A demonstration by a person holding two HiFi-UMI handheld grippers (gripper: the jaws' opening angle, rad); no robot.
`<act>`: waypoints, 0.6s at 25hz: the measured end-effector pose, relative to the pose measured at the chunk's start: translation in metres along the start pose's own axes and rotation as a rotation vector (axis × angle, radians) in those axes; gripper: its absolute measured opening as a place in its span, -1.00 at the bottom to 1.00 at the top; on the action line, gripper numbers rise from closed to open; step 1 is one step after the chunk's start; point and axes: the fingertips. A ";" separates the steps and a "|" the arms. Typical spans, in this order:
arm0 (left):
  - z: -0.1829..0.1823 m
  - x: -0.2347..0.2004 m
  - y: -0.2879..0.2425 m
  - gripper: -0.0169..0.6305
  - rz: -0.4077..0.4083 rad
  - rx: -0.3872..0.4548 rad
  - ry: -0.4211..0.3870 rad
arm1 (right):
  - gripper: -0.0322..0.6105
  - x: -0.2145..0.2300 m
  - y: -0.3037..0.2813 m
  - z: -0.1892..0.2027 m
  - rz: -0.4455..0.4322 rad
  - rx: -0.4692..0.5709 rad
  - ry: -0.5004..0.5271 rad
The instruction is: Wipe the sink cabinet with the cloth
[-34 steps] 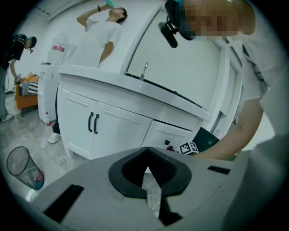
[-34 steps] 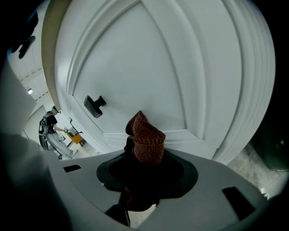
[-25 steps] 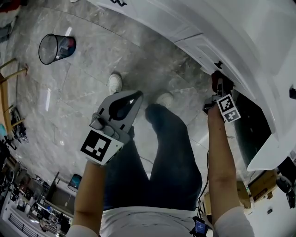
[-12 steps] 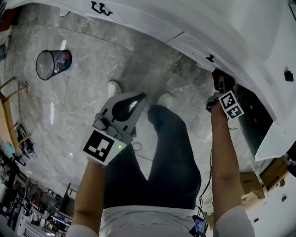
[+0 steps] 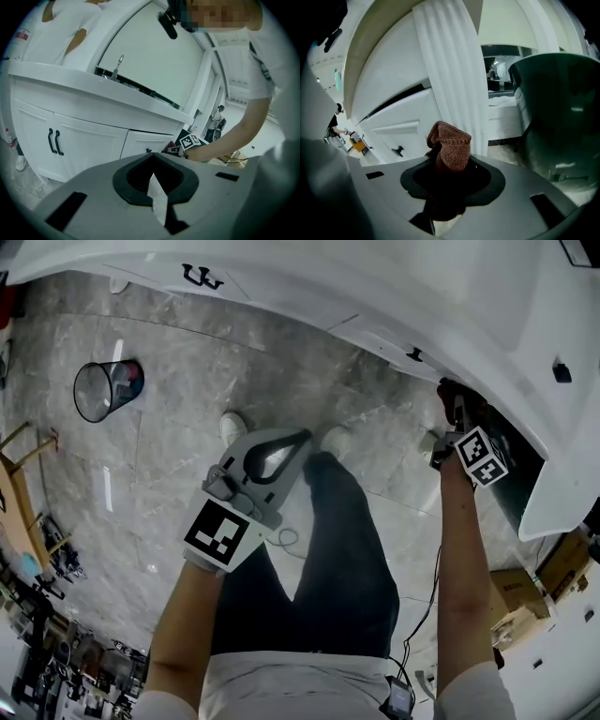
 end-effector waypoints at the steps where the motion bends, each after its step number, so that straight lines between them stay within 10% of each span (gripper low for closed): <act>1: -0.005 0.001 0.001 -0.91 0.011 0.003 -0.006 | -0.45 0.000 0.007 -0.007 0.009 0.004 0.009; 15: -0.040 0.001 0.019 -0.91 0.152 0.007 -0.050 | -0.45 -0.012 0.066 -0.071 0.137 0.117 0.068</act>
Point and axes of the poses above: the fingertips, and each gripper's own axes: y backward along the fingers, x to its right, z out of its underside, and after that the axes turned 8 degrees about z, right-handed
